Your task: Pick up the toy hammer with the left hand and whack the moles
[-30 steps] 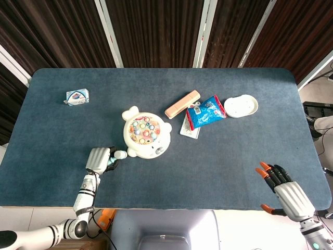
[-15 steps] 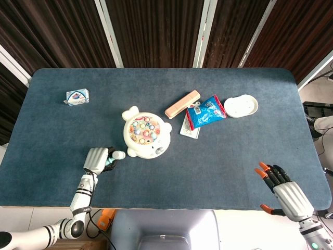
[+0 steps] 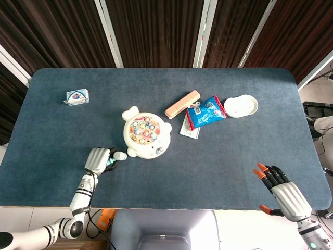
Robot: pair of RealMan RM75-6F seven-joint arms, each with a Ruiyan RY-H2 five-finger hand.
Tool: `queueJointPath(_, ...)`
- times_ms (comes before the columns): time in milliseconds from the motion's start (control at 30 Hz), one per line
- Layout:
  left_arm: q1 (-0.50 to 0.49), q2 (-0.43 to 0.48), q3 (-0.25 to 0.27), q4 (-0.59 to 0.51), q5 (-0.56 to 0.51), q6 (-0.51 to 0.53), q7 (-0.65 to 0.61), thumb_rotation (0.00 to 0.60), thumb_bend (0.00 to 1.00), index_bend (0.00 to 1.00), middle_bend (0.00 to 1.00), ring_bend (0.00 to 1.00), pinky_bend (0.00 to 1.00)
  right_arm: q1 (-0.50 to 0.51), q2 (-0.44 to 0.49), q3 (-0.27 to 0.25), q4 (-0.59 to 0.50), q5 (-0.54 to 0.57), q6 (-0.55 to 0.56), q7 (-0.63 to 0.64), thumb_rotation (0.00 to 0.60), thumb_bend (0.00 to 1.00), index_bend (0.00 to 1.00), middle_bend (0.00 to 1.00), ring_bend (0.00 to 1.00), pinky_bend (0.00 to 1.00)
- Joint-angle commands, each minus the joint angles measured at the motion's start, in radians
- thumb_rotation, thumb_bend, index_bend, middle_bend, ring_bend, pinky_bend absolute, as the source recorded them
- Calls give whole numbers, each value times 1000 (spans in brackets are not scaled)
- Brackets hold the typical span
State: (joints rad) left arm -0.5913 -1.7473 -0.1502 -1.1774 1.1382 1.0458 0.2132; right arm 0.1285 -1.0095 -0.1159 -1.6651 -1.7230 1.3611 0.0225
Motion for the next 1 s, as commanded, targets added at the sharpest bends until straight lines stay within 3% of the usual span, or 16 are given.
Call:
queueJointPath(33,1,2,7,9,10,-10,-4,600,514,198,513,430,406,1,0,0,0,-1,0,1,600,199,0,0,0,0)
queueJointPath(133,2,6,11,12,15,-19,-6,590,504,180,492,411,380,0,0,0,0,-1,2,1,600,199,0,0,0,0)
queueJointPath(500,12,18,19,20,47,-16,-13,450,483,107,324,308,343,-1,-2,0,2,-2,4,-2,600,198,0,0,0,0)
queueJointPath(833,19,29,26,18,69,-11,-4,408,457,82,283,241,295,-1,-2,0,1,-1,4,-4,600,199,0,0,0,0)
queueJointPath(1000,28,53,30,2,93,11,-7,348,422,3,90,87,263,1,0,-3,2,-7,4,6,600,199,0,0,0,0)
